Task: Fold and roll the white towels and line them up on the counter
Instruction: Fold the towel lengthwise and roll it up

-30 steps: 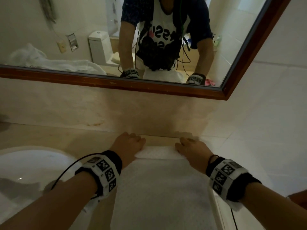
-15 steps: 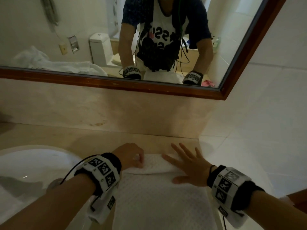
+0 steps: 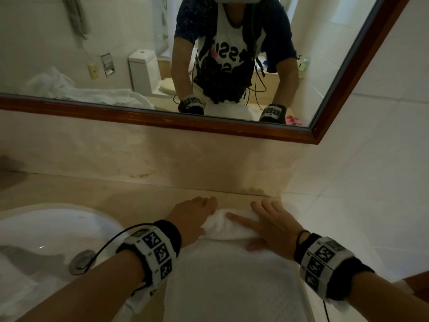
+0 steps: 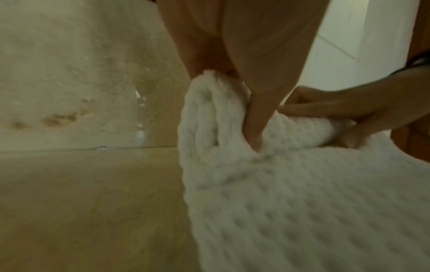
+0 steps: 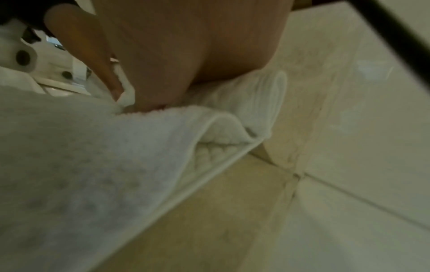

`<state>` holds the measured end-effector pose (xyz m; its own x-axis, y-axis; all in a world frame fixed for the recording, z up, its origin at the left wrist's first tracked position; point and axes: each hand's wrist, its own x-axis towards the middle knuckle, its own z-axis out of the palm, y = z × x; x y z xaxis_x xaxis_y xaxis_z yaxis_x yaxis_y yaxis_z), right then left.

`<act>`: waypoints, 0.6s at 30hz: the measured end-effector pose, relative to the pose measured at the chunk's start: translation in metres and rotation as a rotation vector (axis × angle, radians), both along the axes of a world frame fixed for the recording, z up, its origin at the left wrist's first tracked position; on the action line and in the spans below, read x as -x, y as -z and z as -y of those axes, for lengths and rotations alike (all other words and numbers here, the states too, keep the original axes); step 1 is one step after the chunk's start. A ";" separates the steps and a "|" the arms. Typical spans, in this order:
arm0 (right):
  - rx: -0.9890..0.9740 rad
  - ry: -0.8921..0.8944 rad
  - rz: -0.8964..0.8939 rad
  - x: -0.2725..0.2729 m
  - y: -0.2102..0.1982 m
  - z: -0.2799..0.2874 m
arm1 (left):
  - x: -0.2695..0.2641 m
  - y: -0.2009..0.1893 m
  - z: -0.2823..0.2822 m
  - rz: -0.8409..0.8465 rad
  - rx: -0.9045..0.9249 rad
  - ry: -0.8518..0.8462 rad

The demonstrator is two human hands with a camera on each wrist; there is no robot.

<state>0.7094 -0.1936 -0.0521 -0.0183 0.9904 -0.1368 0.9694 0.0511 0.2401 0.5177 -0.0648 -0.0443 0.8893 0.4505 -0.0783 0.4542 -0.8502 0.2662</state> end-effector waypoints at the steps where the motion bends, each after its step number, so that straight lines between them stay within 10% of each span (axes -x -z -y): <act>1: -0.028 -0.011 0.029 -0.002 -0.003 -0.004 | 0.002 0.000 -0.001 0.042 -0.084 0.008; 5: -0.039 0.076 -0.067 0.003 0.003 0.004 | 0.014 0.013 0.002 -0.052 -0.317 0.133; 10: 0.065 0.133 -0.370 0.008 -0.002 -0.003 | 0.029 0.011 0.002 -0.057 -0.085 0.293; 18: 0.152 0.086 -0.240 0.031 0.006 0.001 | 0.021 0.008 -0.010 -0.168 0.405 -0.187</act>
